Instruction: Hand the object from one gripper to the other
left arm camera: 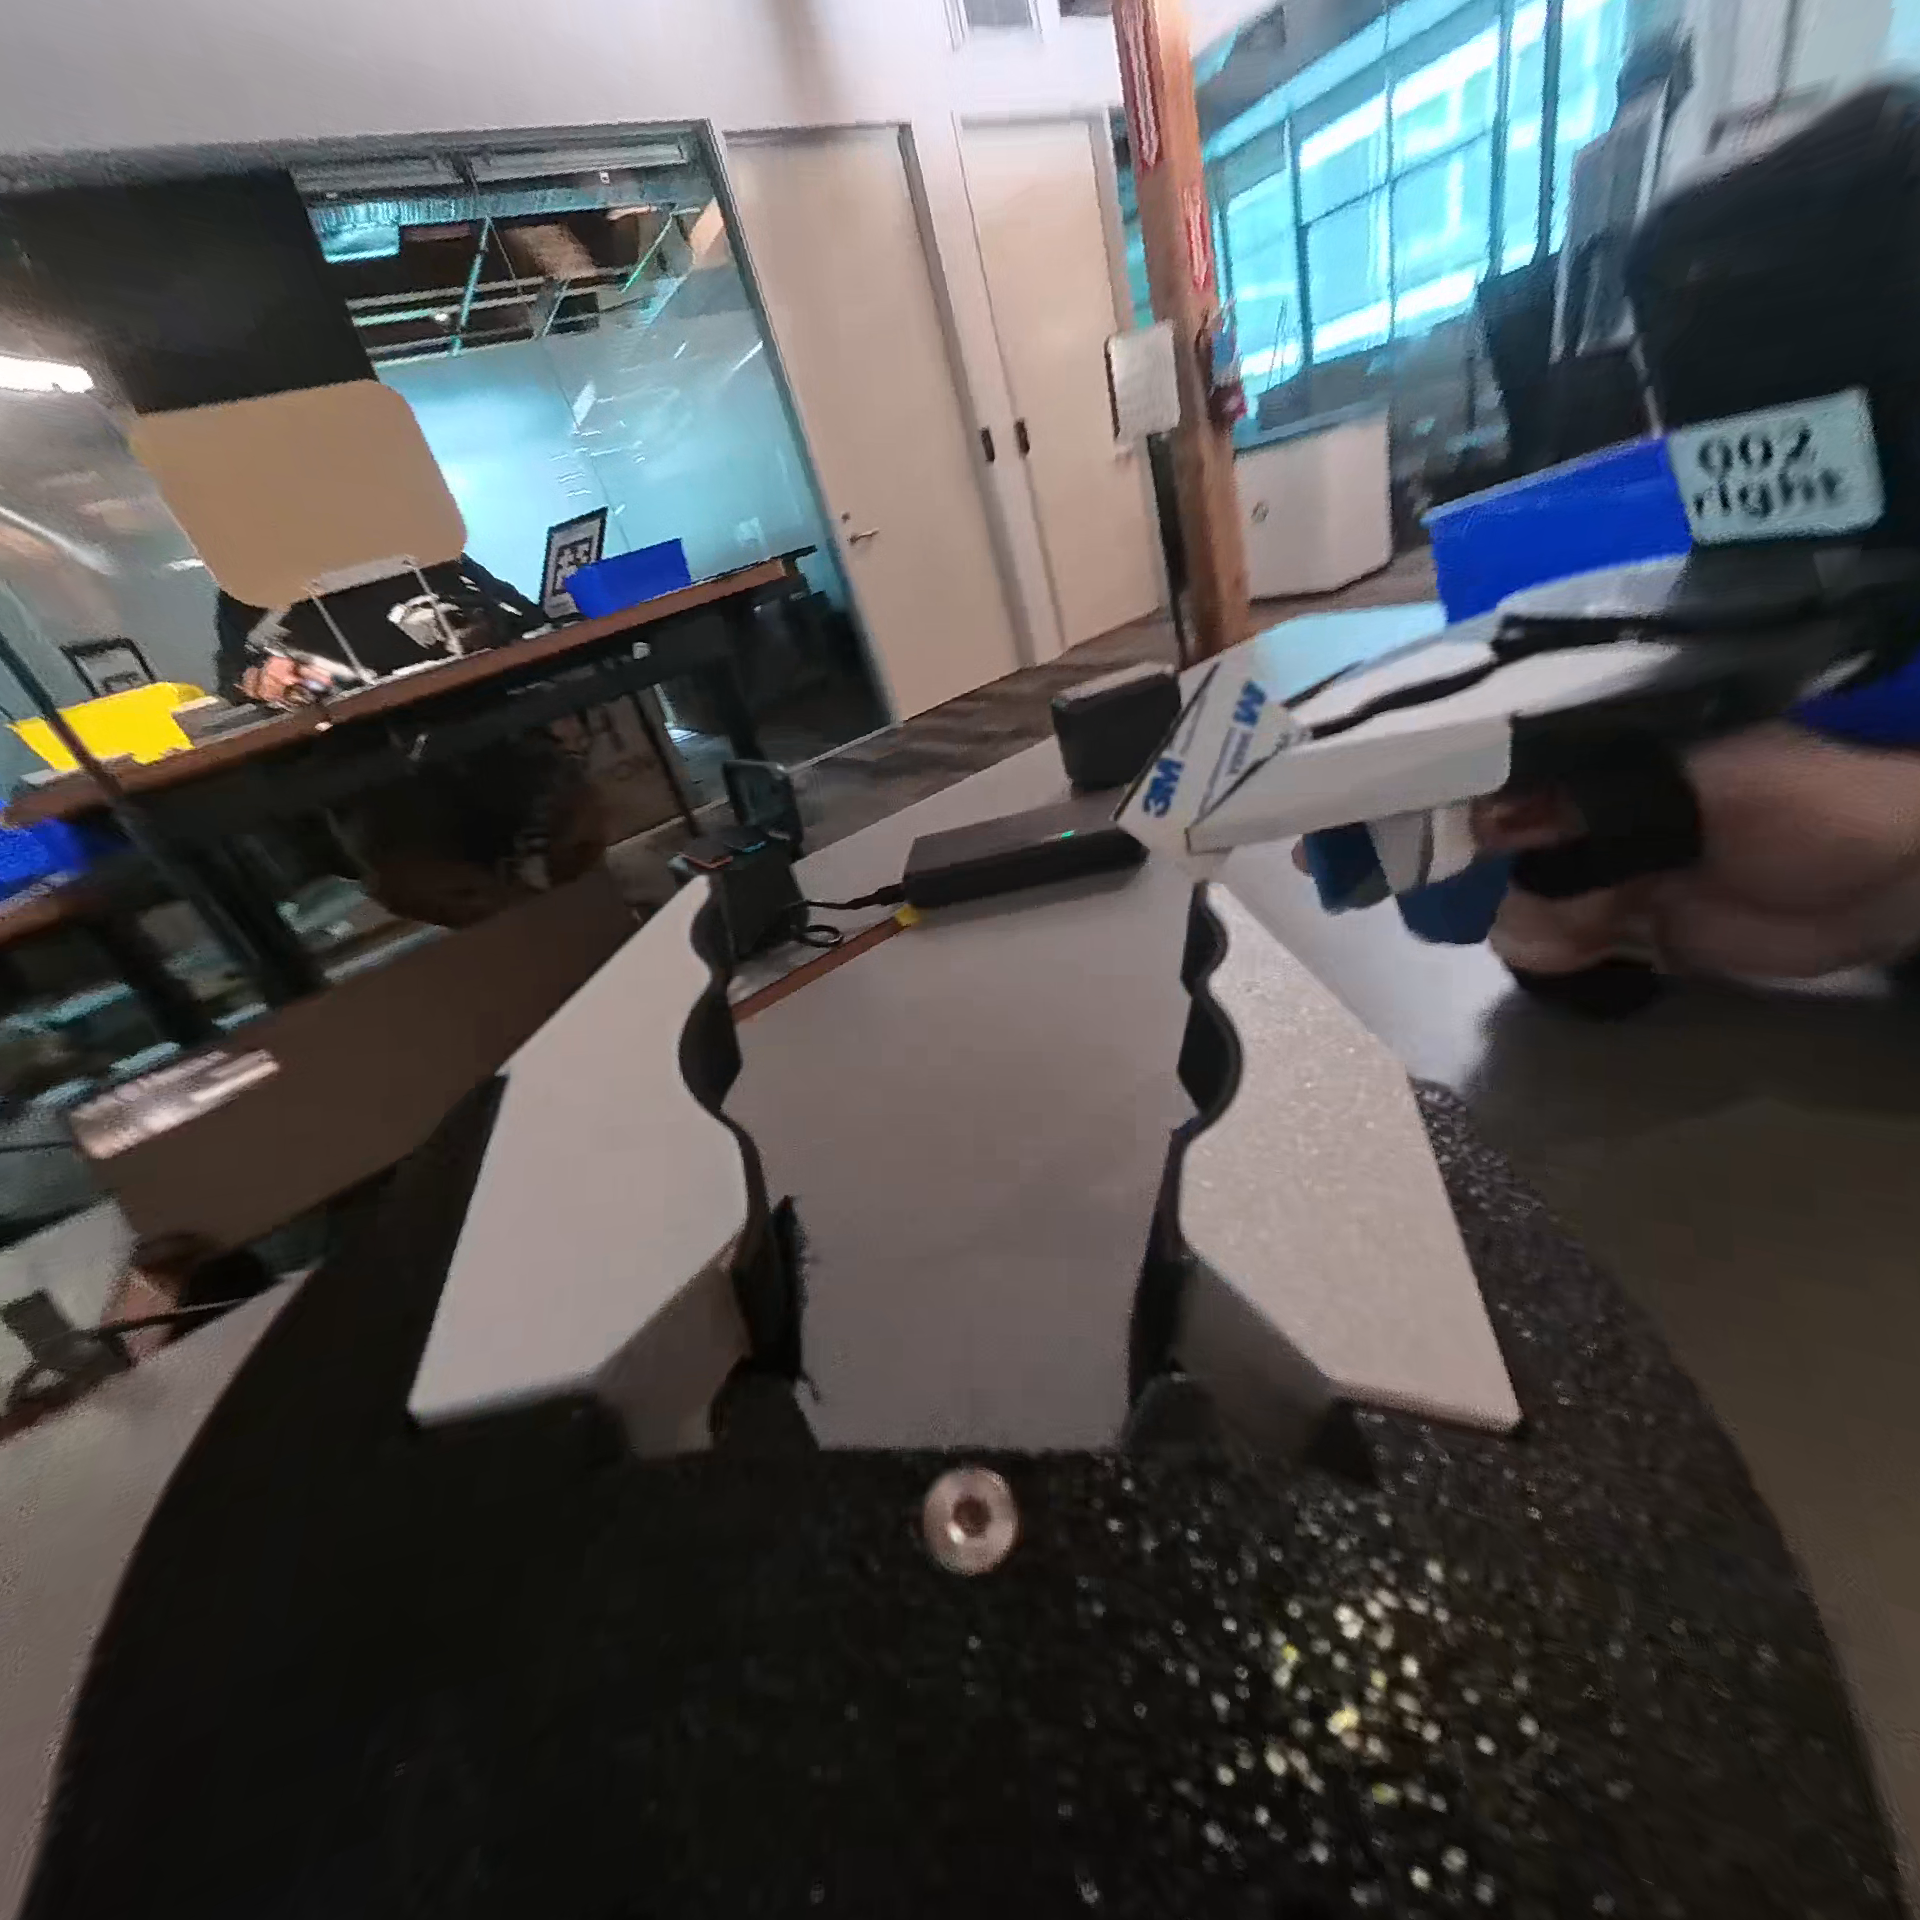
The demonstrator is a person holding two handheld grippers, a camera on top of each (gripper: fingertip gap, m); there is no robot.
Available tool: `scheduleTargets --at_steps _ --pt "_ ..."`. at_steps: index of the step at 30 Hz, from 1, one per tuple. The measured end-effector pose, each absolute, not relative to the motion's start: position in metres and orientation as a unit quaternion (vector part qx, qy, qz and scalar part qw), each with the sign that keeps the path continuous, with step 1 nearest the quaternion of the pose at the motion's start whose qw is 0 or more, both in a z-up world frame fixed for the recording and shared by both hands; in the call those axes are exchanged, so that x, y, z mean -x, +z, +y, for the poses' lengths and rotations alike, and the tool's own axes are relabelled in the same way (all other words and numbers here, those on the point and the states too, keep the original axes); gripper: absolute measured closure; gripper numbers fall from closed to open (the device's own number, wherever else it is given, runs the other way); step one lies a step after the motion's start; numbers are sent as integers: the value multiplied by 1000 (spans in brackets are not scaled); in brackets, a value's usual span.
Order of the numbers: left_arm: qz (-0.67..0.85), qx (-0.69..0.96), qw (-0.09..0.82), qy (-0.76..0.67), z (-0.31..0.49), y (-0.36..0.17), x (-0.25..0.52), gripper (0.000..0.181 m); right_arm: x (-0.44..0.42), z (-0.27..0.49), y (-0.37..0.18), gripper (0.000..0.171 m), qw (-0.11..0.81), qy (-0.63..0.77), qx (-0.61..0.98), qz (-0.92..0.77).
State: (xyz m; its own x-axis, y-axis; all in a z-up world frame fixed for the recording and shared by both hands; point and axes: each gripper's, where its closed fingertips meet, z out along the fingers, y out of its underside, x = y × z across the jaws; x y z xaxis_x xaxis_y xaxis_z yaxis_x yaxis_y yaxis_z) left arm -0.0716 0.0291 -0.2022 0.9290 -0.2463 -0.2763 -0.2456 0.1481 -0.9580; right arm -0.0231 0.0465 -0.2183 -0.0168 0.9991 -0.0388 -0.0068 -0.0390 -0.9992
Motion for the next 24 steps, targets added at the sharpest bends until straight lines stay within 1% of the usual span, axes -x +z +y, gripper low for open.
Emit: scheduleTargets --at_steps 4,10,14,18,20,24 --pt "241 652 716 65 31 -207 57 98 25 39 -214 169 410 604 512 -453" --pt "278 630 717 109 28 -202 40 111 24 32 -207 169 270 727 508 -376" --pt "314 613 713 134 27 -202 21 122 25 24 -205 169 205 764 499 -354" --pt "326 605 700 198 29 -202 19 135 24 22 -199 170 166 795 486 -323" --pt "334 601 692 221 30 -203 20 136 22 20 -197 169 136 810 477 -312" --pt "357 594 694 196 28 -206 9 137 20 12 -198 169 92 818 467 -324"
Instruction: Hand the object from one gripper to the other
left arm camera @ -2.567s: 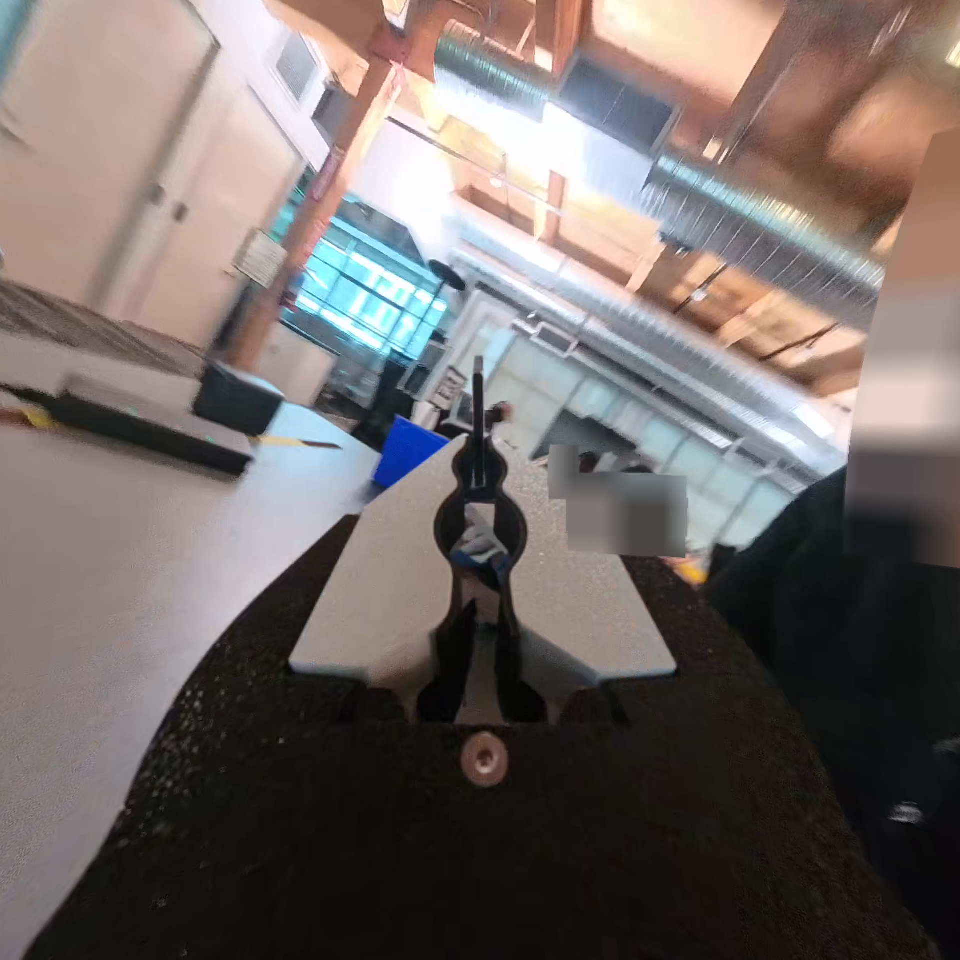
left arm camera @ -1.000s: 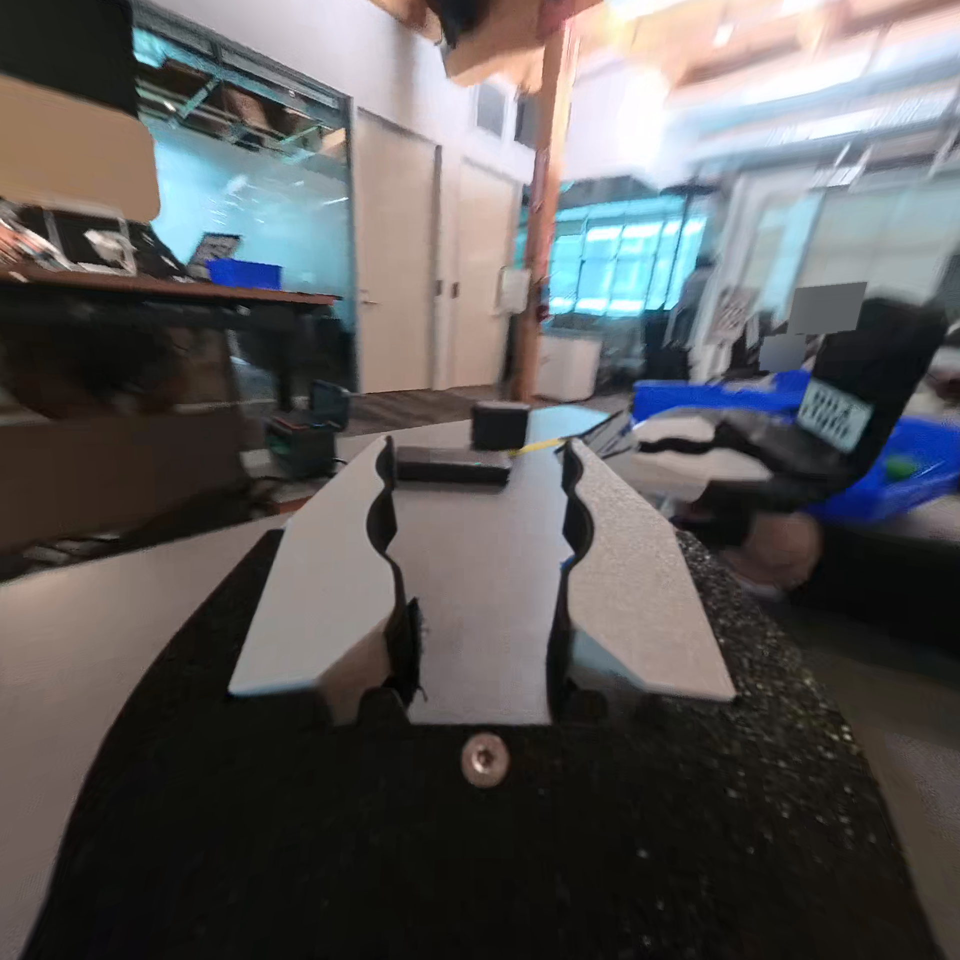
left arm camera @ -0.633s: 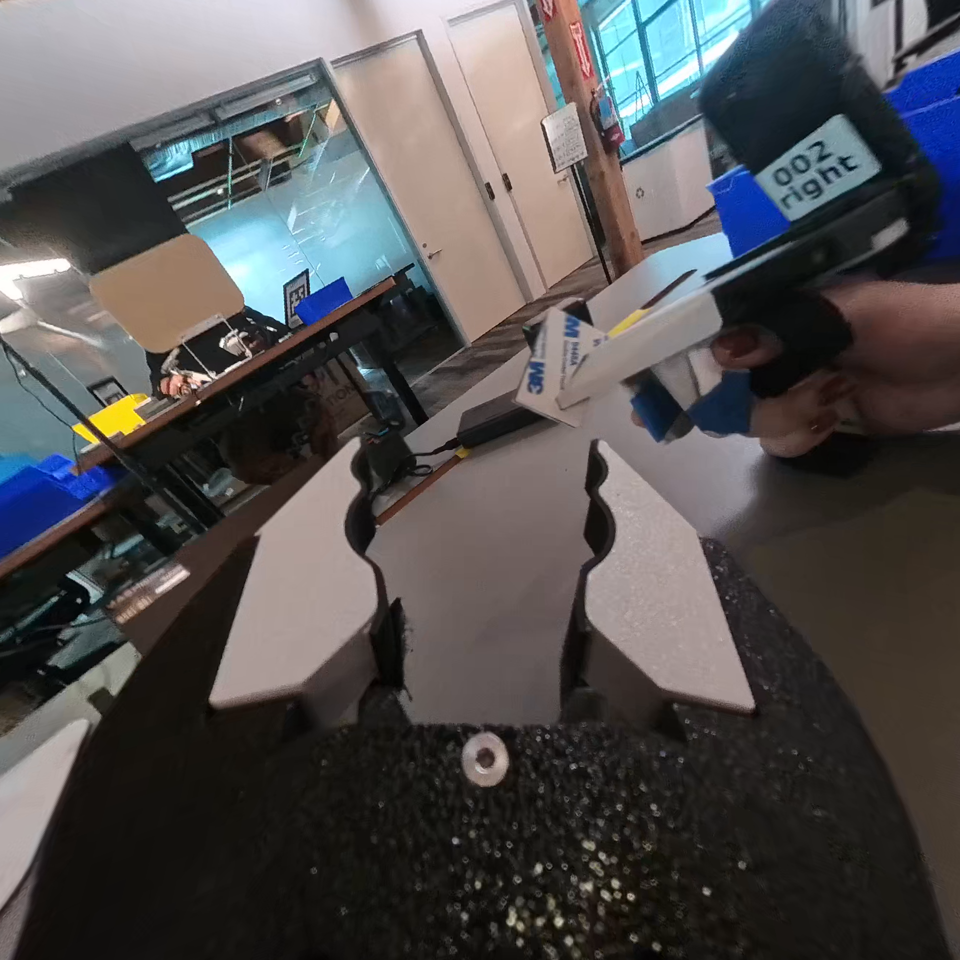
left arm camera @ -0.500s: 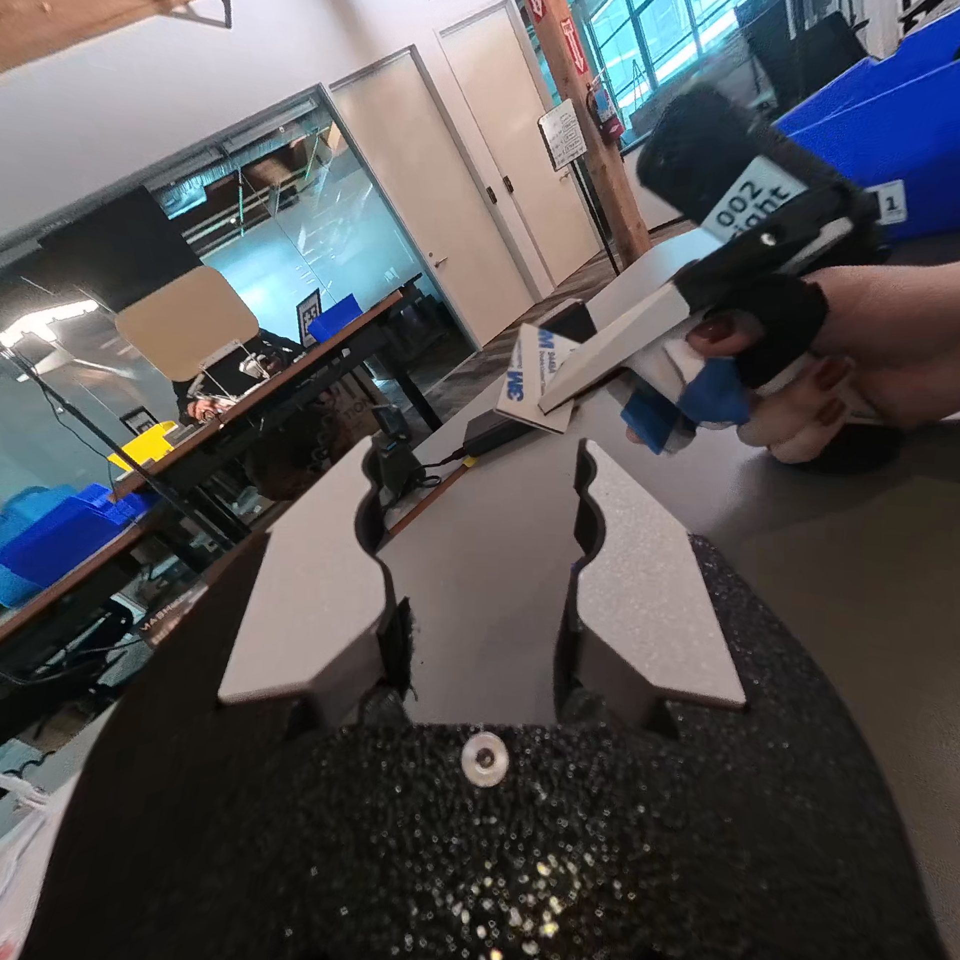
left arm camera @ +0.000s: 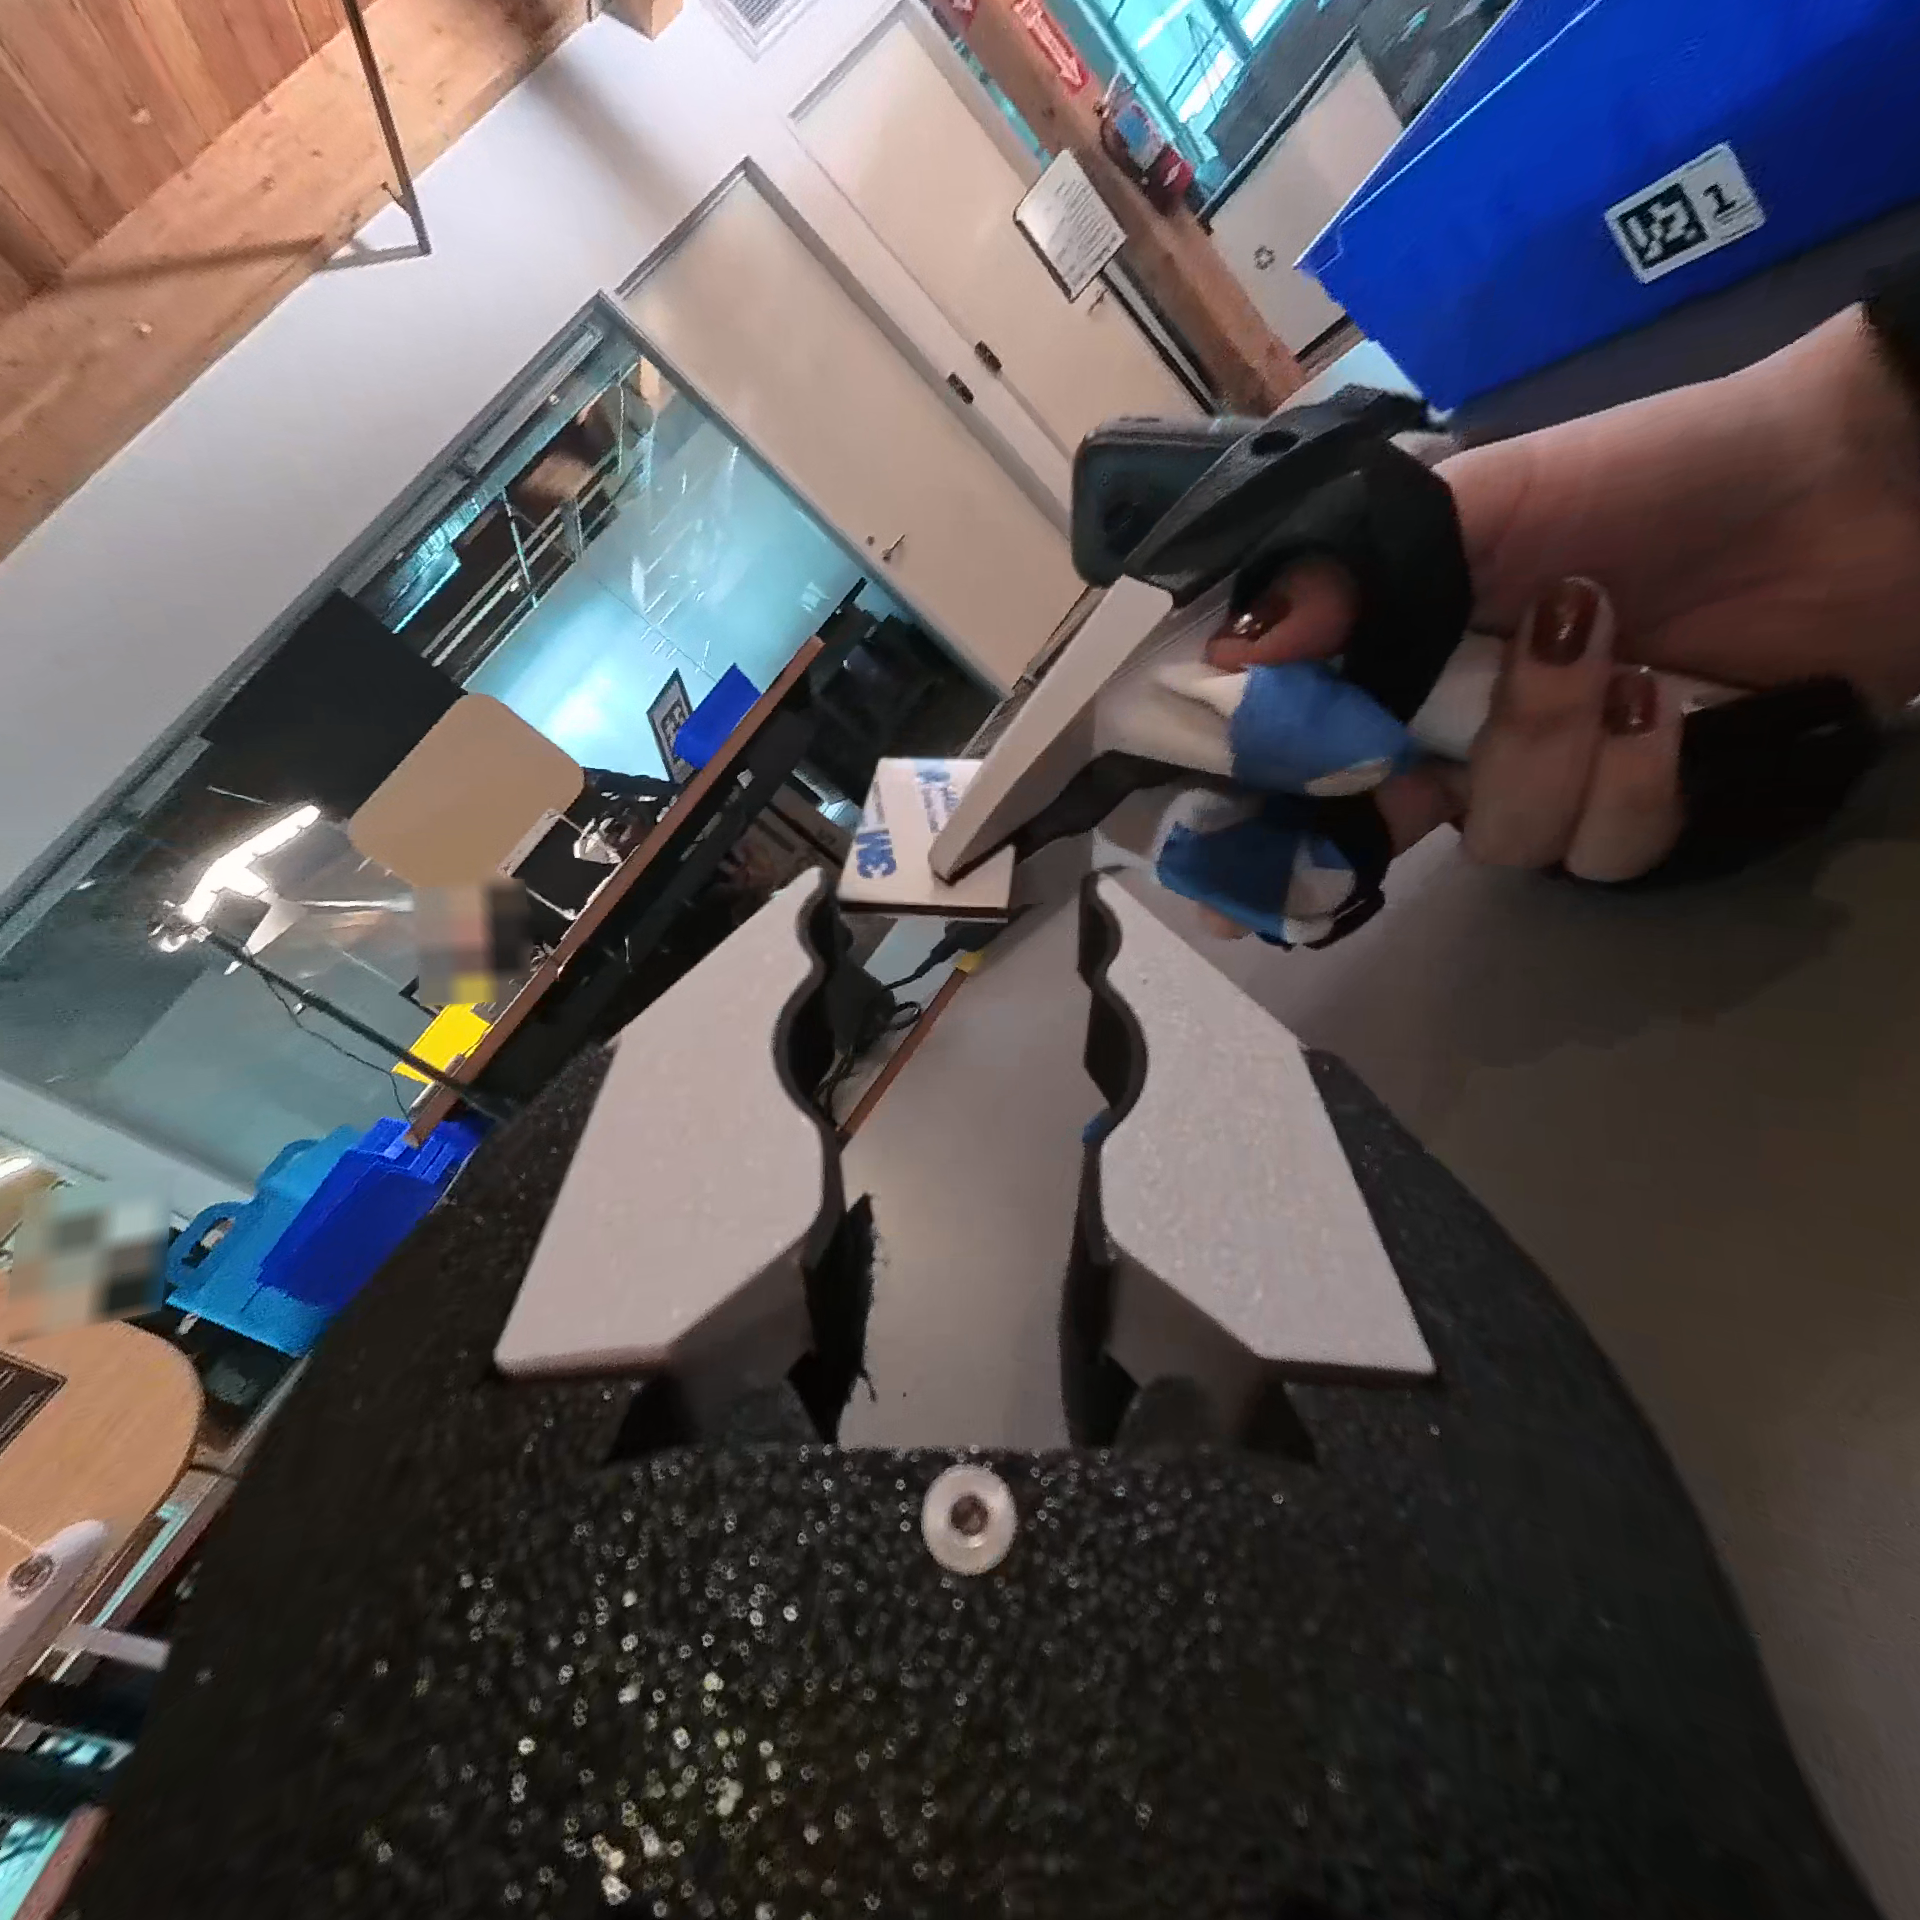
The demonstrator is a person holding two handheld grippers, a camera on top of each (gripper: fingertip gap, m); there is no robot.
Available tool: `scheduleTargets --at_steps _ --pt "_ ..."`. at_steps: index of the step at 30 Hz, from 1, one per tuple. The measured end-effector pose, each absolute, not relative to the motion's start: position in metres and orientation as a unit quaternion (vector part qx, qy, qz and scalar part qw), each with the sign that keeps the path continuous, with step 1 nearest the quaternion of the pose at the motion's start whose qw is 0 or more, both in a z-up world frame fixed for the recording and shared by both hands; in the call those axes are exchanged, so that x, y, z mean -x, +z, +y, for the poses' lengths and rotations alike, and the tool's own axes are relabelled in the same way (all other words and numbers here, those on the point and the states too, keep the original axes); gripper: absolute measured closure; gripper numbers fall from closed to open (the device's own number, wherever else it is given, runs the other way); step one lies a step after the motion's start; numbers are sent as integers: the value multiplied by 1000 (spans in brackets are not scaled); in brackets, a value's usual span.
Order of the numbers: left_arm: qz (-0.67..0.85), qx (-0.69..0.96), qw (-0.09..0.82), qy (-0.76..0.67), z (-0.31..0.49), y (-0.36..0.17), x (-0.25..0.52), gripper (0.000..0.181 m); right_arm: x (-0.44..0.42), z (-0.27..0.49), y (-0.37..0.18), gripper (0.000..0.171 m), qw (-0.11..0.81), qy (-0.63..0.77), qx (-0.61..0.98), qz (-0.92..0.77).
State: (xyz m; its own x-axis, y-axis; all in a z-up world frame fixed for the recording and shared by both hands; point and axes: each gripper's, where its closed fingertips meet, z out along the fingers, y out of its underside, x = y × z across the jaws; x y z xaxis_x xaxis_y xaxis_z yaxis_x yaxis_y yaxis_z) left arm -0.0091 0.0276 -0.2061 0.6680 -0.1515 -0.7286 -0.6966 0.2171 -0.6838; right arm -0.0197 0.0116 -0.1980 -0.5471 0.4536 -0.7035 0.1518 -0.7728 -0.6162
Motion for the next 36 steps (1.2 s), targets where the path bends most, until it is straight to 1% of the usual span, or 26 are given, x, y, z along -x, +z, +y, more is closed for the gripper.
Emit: scheduleTargets --at_steps 3,6,7,9,10,13,16,17,19,22,25,26,27,28,29,30,31,32,33,34,36 --pt "356 592 698 191 26 -204 9 145 19 5 -200 169 77 814 465 -340" --pt "352 598 697 182 26 -205 11 149 20 8 -200 169 88 812 469 -337" --pt "347 604 696 176 27 -206 12 151 21 10 -199 167 103 811 469 -334" --pt "312 618 704 160 29 -202 23 151 21 19 -197 150 151 806 470 -326" --pt "288 623 713 145 29 -199 29 151 20 25 -196 145 179 799 473 -325" --pt "206 628 746 78 26 -186 51 151 18 40 -198 143 275 752 491 -343" --pt "193 626 755 25 22 -183 55 151 19 43 -200 142 330 710 501 -368" --pt "203 626 753 8 21 -185 51 151 20 41 -198 144 326 716 498 -365" --pt "231 630 741 8 22 -190 46 151 21 33 -196 145 270 754 489 -346" --pt "299 614 725 87 21 -198 41 151 21 27 -196 143 189 794 481 -319" --pt "367 591 703 148 20 -206 27 151 22 25 -200 146 170 791 490 -325" --pt "382 584 698 162 20 -207 22 151 22 23 -201 151 165 790 491 -330" --pt "392 579 694 174 20 -209 19 151 22 21 -200 165 162 791 486 -335" --pt "396 577 690 186 21 -211 19 151 20 20 -199 169 165 791 481 -339" --pt "396 576 689 192 23 -212 19 151 20 21 -200 169 178 785 482 -347" --pt "393 573 693 192 24 -213 20 151 20 22 -200 169 204 772 485 -356" --pt "381 575 698 191 26 -212 23 142 20 27 -200 169 249 751 490 -367" --pt "359 581 706 185 28 -210 29 125 18 32 -199 170 308 721 489 -383" --pt "334 589 715 174 30 -207 35 114 15 38 -198 170 380 677 486 -402" --pt "309 596 725 156 31 -205 42 109 11 46 -198 170 463 611 485 -422" --pt "259 609 742 107 31 -201 55 108 -2 60 -201 169 602 444 477 -461"
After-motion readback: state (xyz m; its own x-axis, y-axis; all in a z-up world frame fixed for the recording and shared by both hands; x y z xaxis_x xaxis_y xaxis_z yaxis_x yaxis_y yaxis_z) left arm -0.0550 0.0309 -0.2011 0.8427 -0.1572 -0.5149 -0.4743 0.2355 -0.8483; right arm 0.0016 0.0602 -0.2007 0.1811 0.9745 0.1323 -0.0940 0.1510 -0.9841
